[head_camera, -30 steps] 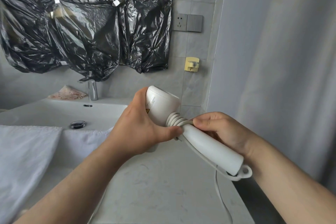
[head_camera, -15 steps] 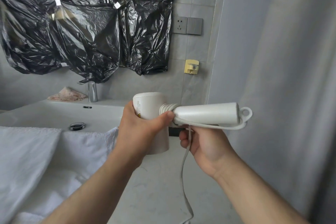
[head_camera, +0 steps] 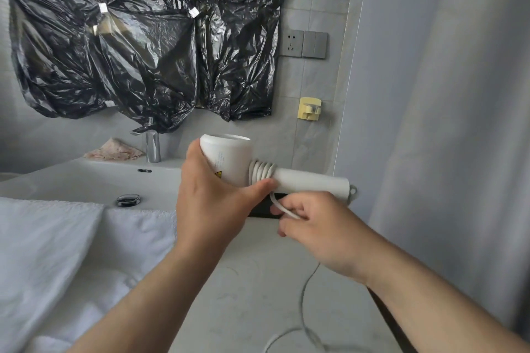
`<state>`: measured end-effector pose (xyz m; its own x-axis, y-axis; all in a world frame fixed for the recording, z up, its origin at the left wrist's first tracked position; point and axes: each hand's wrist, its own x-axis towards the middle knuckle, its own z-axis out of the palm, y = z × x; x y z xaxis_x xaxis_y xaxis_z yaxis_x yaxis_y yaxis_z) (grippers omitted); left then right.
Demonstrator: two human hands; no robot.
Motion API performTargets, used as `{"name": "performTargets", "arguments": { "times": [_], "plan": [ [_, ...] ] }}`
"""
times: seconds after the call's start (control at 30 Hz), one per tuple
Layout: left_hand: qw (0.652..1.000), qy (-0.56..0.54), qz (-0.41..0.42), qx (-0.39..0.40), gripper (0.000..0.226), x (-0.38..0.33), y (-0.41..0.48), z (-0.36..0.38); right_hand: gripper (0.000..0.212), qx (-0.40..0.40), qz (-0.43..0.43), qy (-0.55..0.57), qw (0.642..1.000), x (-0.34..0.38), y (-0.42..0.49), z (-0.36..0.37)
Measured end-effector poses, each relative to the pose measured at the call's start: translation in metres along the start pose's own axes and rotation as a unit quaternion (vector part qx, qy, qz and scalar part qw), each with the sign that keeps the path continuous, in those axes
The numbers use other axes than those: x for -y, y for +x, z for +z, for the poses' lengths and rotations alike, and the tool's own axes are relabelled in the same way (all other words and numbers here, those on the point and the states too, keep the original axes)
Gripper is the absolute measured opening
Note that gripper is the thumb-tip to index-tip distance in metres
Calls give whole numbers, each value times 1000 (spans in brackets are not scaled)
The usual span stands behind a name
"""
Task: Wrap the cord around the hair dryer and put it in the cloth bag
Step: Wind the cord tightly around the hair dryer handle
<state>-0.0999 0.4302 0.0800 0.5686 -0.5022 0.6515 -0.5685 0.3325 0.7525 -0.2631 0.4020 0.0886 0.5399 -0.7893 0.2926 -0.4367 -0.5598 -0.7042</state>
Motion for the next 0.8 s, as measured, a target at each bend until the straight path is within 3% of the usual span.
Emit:
{"name": "performTargets", "arguments": {
  "times": [0.07, 0.17, 0.23, 0.37, 0.5, 0.8],
  "plan": [
    [999, 33, 24, 35, 82, 4, 4, -3, 17, -32, -31, -128, 991, 5, -1, -12],
    [992, 57, 50, 104, 80, 10, 8, -7, 28, -81, -107, -306, 943, 13, -5, -23],
    [985, 56, 65, 146, 78, 11, 7, -8, 25, -96, -144, -332, 927, 16, -6, -26],
    [985, 25, 73, 154, 76, 8, 5, -11, 11, -166, -180, -213, 946, 9, -6, -33],
    [979, 32, 104, 170, 85, 5, 6, -12, 18, -121, -64, -91, 986, 9, -5, -38],
    [971, 86, 143, 172, 93, -1, 2, -13, 16, -107, 3, 65, 992, 2, -5, -44]
  ]
}}
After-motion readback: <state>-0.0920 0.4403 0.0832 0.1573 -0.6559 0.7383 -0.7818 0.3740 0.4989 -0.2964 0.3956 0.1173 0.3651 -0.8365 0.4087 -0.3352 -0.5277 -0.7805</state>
